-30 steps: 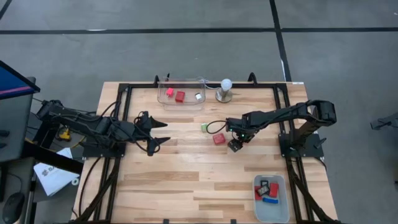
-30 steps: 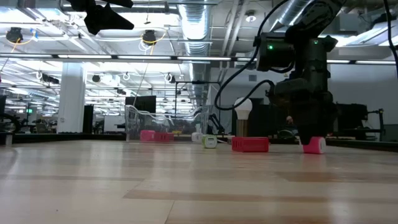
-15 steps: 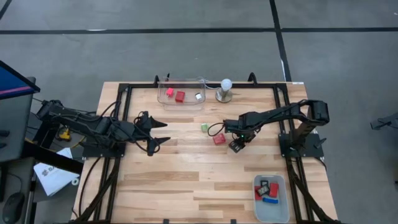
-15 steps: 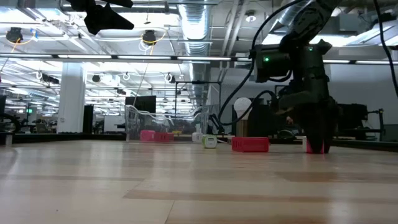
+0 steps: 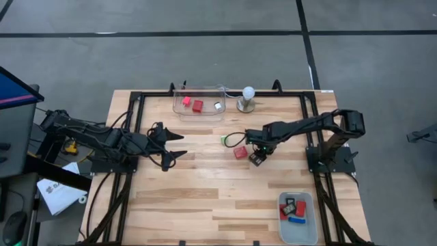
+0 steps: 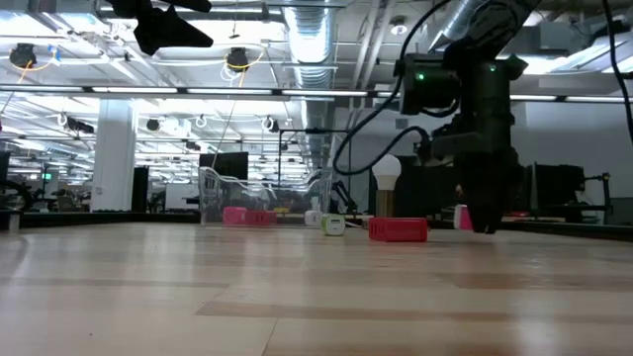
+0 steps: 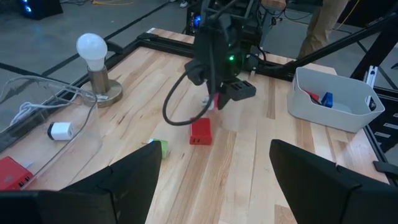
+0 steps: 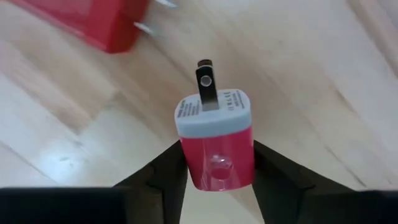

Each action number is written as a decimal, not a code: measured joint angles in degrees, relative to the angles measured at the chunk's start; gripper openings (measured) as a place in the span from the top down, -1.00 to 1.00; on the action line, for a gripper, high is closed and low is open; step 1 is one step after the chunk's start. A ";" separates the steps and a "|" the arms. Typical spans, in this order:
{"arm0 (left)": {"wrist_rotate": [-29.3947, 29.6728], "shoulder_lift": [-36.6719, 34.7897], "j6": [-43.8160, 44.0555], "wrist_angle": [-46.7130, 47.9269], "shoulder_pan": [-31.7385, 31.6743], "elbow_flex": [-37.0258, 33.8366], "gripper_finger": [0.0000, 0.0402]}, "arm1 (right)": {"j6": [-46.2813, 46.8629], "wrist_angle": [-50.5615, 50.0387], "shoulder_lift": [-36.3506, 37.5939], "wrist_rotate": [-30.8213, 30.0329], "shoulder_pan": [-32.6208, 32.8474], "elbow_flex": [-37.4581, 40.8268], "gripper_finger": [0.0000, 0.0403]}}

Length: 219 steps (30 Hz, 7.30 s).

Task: Pick & Place Office items
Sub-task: Put the pink white charger adapter into the transparent bin, then put the red charger adapter into the transparent bin

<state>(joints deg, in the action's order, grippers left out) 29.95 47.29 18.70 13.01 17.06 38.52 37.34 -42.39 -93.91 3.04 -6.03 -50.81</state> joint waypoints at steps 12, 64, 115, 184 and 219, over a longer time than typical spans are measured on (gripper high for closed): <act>-0.02 0.00 0.00 -0.11 0.00 0.00 -0.48 | -4.62 2.25 0.74 -1.15 -0.61 -4.68 0.36; 0.03 0.00 -2.30 -0.15 -0.18 0.00 -0.48 | -34.38 -22.67 -44.23 6.76 -25.98 -83.65 0.36; 0.00 0.01 -2.99 3.27 -0.16 0.00 -0.48 | -41.94 -47.84 -29.10 -5.44 -3.78 -77.72 0.18; -1.23 0.01 -0.87 2.43 -0.09 0.00 -0.48 | -50.65 8.21 -14.16 1.25 -0.91 -15.72 -0.69; -1.07 0.01 -2.38 1.53 -0.09 0.00 -0.48 | -45.31 0.14 -13.70 -7.96 -3.20 -42.40 -0.14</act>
<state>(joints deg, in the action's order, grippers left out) 28.88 47.30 16.32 14.55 16.97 38.52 -7.97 -42.25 -107.61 -4.92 -9.23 -93.20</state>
